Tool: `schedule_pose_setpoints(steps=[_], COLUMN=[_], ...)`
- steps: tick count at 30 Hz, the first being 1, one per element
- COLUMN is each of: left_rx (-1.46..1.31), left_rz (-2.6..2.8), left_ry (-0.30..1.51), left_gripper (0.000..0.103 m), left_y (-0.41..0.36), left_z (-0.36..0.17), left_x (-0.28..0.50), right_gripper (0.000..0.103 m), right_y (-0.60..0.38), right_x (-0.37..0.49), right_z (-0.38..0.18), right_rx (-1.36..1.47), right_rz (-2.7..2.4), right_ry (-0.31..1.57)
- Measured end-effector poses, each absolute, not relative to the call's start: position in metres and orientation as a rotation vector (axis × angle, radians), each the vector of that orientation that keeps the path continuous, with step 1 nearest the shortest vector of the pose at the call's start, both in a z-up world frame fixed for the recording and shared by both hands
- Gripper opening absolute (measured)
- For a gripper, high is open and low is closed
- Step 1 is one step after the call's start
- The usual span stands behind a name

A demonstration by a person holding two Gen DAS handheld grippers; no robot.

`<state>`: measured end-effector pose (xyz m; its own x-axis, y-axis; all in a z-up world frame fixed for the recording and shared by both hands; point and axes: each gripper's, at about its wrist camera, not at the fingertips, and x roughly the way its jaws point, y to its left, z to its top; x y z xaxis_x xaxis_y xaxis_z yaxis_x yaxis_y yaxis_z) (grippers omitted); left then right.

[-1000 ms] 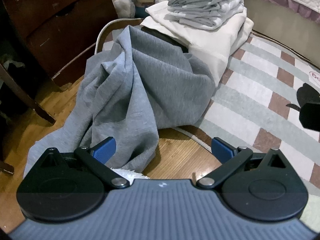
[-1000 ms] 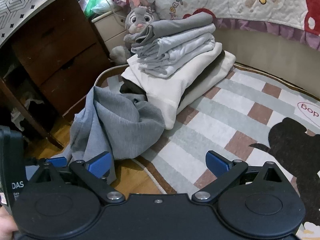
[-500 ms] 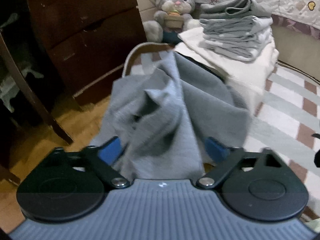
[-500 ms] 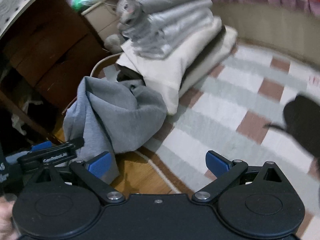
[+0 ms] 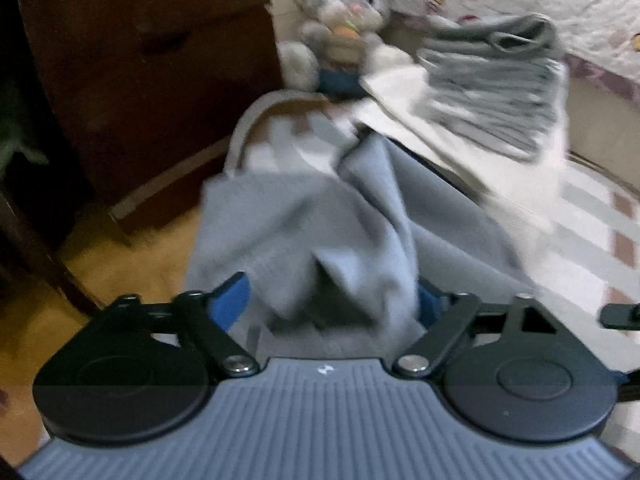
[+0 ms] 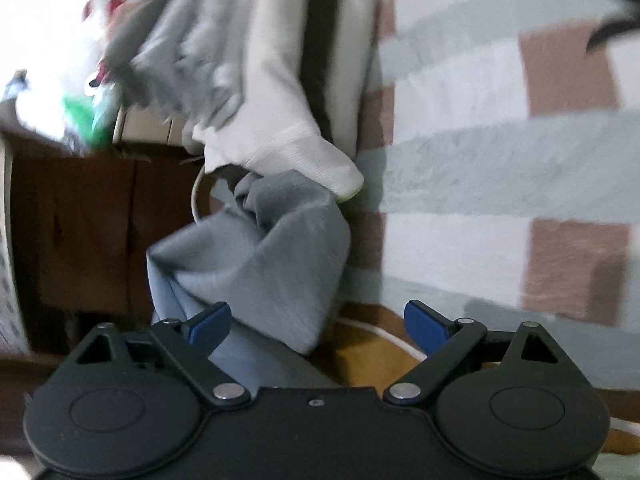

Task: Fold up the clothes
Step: 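Grasp the grey sweatshirt with the left gripper while the right gripper grasps it too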

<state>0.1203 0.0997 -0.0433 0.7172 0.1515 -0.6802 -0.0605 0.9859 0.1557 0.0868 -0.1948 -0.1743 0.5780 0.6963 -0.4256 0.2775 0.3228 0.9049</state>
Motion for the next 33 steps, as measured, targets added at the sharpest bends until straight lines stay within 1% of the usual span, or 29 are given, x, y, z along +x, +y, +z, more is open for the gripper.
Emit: schedule_pose_setpoints(steps=[3, 6, 7, 9, 12, 14, 16, 17, 18, 19, 20, 21, 22, 23, 25, 26, 27, 33], left_rx=[0.243, 0.283, 0.263, 0.186, 0.039, -0.059, -0.158, -0.208, -0.258, -0.308, -0.358, -0.386, -0.388, -0.391, -0.396, -0.398, -0.399, -0.441], left_rz=[0.175, 0.164, 0.142, 0.077, 0.026, -0.009, -0.043, -0.061, -0.078, -0.095, -0.113, -0.135, -0.162, -0.190, -0.244, -0.272, -0.300, -0.444], left_ry=[0.794, 0.832, 0.843, 0.862, 0.908, 0.937, 0.965, 0.978, 0.991, 1.003, 1.015, 1.019, 1.013, 1.008, 0.998, 0.990, 0.979, 0.894], left_gripper=[0.103, 0.103, 0.103, 0.103, 0.103, 0.096, 0.073, 0.065, 0.058, 0.051, 0.050, 0.049, 0.049, 0.049, 0.040, 0.039, 0.034, 0.033], left_y=[0.107, 0.122, 0.128, 0.138, 0.146, 0.151, 0.156, 0.158, 0.161, 0.163, 0.165, 0.165, 0.161, 0.157, 0.149, 0.145, 0.141, 0.118], left_z=[-0.058, -0.073, -0.079, -0.090, -0.096, -0.100, -0.103, -0.105, -0.107, -0.109, -0.111, -0.110, -0.105, -0.101, -0.092, -0.088, -0.083, -0.053], left_x=[0.144, 0.161, 0.165, 0.169, 0.167, 0.166, 0.166, 0.165, 0.165, 0.164, 0.164, 0.161, 0.156, 0.151, 0.141, 0.135, 0.129, 0.094], right_gripper=[0.097, 0.098, 0.098, 0.103, 0.103, 0.103, 0.102, 0.094, 0.074, 0.062, 0.049, 0.032, 0.023, 0.020, 0.019, 0.018, 0.018, 0.018], right_y=[-0.188, -0.174, -0.168, -0.158, -0.143, -0.136, -0.130, -0.127, -0.124, -0.121, -0.117, -0.114, -0.111, -0.108, -0.105, -0.104, -0.105, -0.129], right_x=[0.117, 0.143, 0.150, 0.160, 0.170, 0.175, 0.175, 0.174, 0.173, 0.172, 0.172, 0.171, 0.170, 0.169, 0.160, 0.155, 0.150, 0.122], right_z=[-0.195, -0.206, -0.209, -0.215, -0.223, -0.220, -0.211, -0.206, -0.201, -0.196, -0.191, -0.186, -0.181, -0.176, -0.162, -0.154, -0.151, -0.128], right_rx=[1.315, 1.309, 1.309, 1.341, 1.405, 1.421, 1.432, 1.438, 1.443, 1.448, 1.452, 1.457, 1.462, 1.466, 1.493, 1.509, 1.522, 1.632], right_rz=[0.354, 0.386, 0.405, 0.424, 0.398, 0.379, 0.420, 0.445, 0.471, 0.497, 0.523, 0.548, 0.574, 0.600, 0.664, 0.692, 0.711, 0.805], right_ry=[1.027, 1.062, 1.073, 1.100, 1.118, 1.087, 1.069, 1.061, 1.053, 1.045, 1.036, 1.028, 1.019, 1.011, 1.006, 1.000, 0.991, 0.908])
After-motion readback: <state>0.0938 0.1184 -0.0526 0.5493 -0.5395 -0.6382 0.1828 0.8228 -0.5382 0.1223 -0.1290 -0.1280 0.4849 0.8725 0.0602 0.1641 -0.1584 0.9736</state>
